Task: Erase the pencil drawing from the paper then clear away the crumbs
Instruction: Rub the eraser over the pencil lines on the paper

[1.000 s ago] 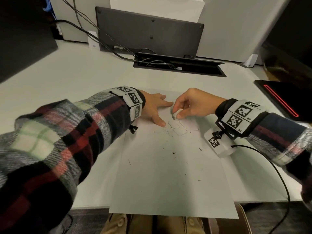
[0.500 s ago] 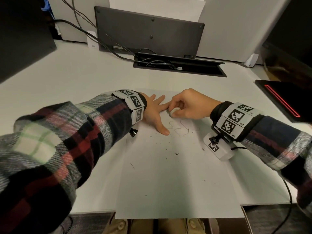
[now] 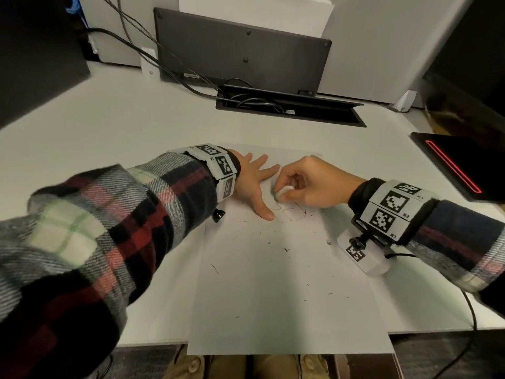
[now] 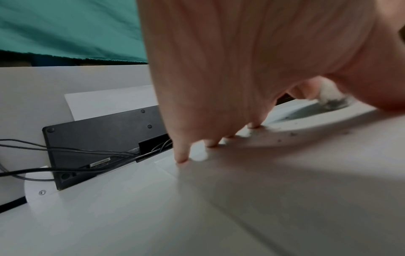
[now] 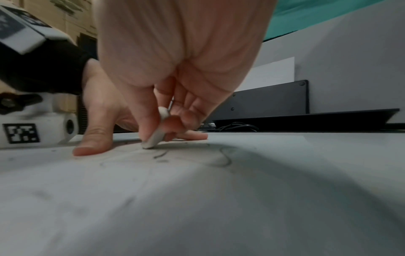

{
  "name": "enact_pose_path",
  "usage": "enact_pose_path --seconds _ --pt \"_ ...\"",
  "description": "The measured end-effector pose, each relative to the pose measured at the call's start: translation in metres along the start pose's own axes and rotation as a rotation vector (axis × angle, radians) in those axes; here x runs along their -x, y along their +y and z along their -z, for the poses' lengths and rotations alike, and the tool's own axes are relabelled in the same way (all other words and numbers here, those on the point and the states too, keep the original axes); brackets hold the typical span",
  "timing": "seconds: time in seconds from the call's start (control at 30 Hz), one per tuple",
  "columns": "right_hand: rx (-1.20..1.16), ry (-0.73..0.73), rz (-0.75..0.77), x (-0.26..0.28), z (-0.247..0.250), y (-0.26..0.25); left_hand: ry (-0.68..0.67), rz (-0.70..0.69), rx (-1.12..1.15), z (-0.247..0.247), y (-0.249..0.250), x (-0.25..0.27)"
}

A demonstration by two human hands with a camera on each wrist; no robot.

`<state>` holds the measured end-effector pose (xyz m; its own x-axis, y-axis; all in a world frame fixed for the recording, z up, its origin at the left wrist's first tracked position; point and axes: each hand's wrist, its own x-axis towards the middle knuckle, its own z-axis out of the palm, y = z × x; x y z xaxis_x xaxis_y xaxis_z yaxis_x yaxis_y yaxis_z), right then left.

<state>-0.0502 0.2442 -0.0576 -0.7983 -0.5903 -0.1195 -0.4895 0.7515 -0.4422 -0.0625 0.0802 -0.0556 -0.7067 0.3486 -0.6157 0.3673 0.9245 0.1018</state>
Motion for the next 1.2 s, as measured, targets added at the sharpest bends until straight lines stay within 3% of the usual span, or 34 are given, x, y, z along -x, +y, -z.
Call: enact_pose_path --seconds 0.13,0.27,0.4,0.53,0.67,0.8,0.93,1.07,1.2 --pt "0.042 0.076 -0.014 -0.004 0.001 0.002 0.004 0.005 -0.014 0.000 0.001 0.000" --pt "-0.050 -0.037 -0.018 0.001 0.001 -0.003 0.013 0.011 -0.016 0.000 0.001 0.000" --pt "0.067 0.070 -0.019 -0.005 0.002 0.000 0.015 0.017 -0.037 0.000 0.002 0.001" --pt "-0.020 -0.031 -0.014 0.001 0.002 -0.007 0.014 0.016 -0.032 0.000 0.002 0.001" --pt "0.082 0.066 -0.017 -0.005 0.002 -0.003 0.009 0.016 -0.032 0.000 0.002 0.002" --pt "0.036 0.008 0.001 -0.001 0.002 -0.006 0.006 0.014 -0.035 0.000 0.002 0.002" --pt "0.069 0.066 -0.028 -0.005 0.003 -0.003 0.007 0.015 -0.038 0.000 0.002 0.002" --pt "-0.051 -0.068 -0.018 0.002 0.002 -0.005 0.006 0.016 -0.024 0.000 0.002 0.001" --pt "-0.041 0.123 -0.028 0.000 0.014 0.009 0.015 0.004 -0.031 0.000 -0.001 0.000"
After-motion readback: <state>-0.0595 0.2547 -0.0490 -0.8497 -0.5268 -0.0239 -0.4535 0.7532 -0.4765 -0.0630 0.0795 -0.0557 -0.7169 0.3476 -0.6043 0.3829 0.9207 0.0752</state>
